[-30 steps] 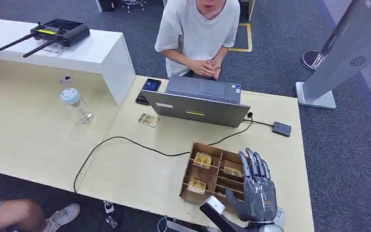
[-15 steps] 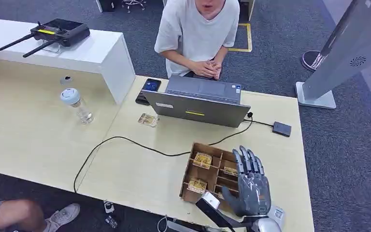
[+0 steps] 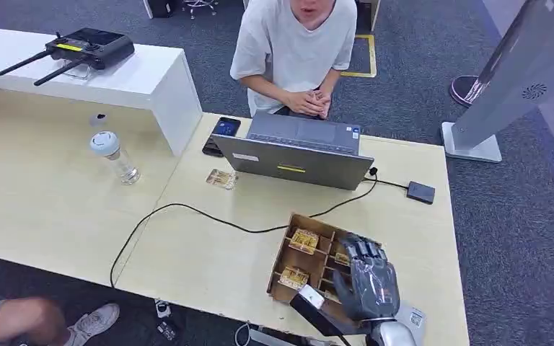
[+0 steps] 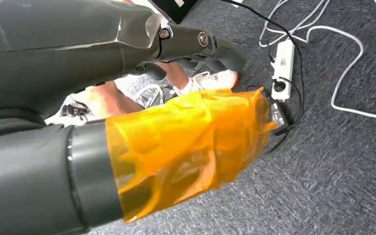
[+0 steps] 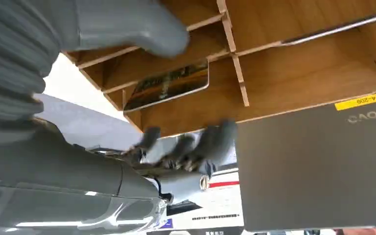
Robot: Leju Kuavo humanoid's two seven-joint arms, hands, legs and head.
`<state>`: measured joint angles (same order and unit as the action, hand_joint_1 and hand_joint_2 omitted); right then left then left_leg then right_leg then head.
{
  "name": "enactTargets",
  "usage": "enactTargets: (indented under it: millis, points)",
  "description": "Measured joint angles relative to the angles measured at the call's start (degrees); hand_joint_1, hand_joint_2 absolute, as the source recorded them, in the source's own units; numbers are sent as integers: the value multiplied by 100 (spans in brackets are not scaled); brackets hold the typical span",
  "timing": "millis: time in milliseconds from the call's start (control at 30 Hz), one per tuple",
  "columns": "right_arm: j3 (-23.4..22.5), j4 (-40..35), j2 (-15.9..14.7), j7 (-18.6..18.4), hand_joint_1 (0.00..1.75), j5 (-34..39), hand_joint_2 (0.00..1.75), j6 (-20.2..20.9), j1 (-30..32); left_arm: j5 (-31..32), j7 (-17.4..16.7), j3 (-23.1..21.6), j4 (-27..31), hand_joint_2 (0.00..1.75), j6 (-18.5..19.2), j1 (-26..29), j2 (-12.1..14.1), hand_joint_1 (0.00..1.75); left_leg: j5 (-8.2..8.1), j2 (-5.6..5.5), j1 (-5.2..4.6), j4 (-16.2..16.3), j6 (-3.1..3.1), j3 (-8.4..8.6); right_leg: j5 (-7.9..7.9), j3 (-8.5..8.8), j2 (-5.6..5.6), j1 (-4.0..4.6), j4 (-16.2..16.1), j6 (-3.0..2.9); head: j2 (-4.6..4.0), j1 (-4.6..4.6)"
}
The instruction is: Pass the card to the sensor for recognition and then transmit it.
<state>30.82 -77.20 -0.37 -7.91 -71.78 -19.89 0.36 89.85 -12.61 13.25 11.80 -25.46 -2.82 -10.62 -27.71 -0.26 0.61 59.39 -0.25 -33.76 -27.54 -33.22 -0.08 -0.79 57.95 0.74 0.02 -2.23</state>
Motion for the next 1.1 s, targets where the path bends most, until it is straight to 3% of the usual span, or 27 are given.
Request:
enactTargets:
  millis: [300, 567, 700, 1100]
  points:
    - [0, 24, 31, 0, 141, -2, 175, 9, -35, 0, 0, -2, 0, 0, 4, -1, 0, 0, 1, 0, 0, 0, -1, 1, 1, 0, 0, 0, 0, -1, 0, 0]
    - [0, 24, 33, 0, 154, -2, 175, 20, -38, 0, 0, -2, 0, 0, 4, -2, 0, 0, 1, 0, 0, 0, -1, 0, 1, 0, 0, 0, 0, -1, 0, 0]
    - [0, 22, 35, 26, 173, -9, 175, 7, -38, 0, 2, 0, 0, 0, 4, -3, 0, 0, 1, 0, 0, 0, -1, 1, 1, 0, 0, 0, 0, -1, 0, 0]
    - [-20, -809, 35, 435, 175, -74, 175, -411, 27, -63, 13, 0, 0, 0, -20, 1, 2, 0, 2, 0, 0, 0, -2, 1, 1, 0, 1, 0, 0, -1, 0, 0]
